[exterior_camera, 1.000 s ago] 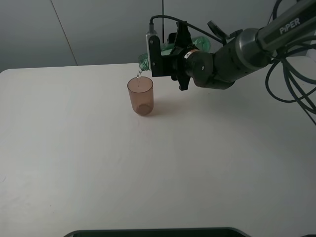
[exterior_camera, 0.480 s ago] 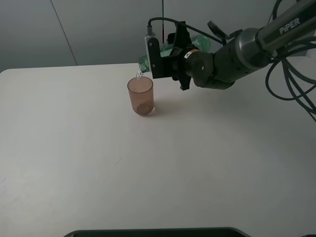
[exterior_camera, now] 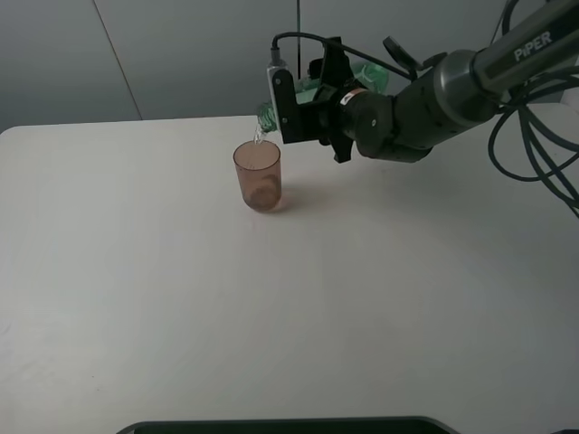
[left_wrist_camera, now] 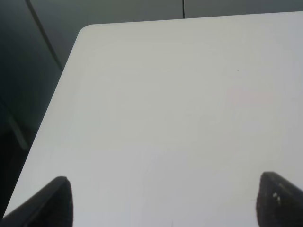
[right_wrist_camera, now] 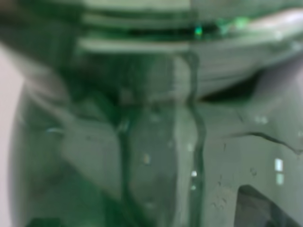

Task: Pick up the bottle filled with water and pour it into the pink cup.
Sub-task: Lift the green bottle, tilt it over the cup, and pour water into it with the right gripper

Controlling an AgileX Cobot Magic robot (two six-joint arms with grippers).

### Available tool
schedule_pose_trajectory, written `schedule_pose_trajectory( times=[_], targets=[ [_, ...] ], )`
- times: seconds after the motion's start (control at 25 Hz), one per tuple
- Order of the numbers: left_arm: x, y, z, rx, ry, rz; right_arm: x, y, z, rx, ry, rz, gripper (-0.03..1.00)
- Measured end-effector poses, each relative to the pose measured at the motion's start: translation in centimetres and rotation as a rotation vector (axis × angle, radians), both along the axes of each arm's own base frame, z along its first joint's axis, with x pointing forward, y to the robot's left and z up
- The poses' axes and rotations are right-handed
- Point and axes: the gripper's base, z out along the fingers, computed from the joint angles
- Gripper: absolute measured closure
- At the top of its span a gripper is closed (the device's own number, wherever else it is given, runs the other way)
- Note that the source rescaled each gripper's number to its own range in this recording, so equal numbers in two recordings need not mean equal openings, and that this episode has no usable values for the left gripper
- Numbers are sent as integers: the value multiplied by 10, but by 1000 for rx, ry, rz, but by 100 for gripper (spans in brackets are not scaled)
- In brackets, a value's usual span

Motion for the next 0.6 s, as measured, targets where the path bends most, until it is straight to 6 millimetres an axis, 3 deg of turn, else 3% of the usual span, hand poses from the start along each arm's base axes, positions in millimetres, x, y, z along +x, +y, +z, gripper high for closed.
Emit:
schedule_pose_trajectory(
  times=[0.6],
  targets=[
    [0, 0, 0, 0, 0, 0, 6, -8, 2, -32, -21, -10, 96]
  ],
)
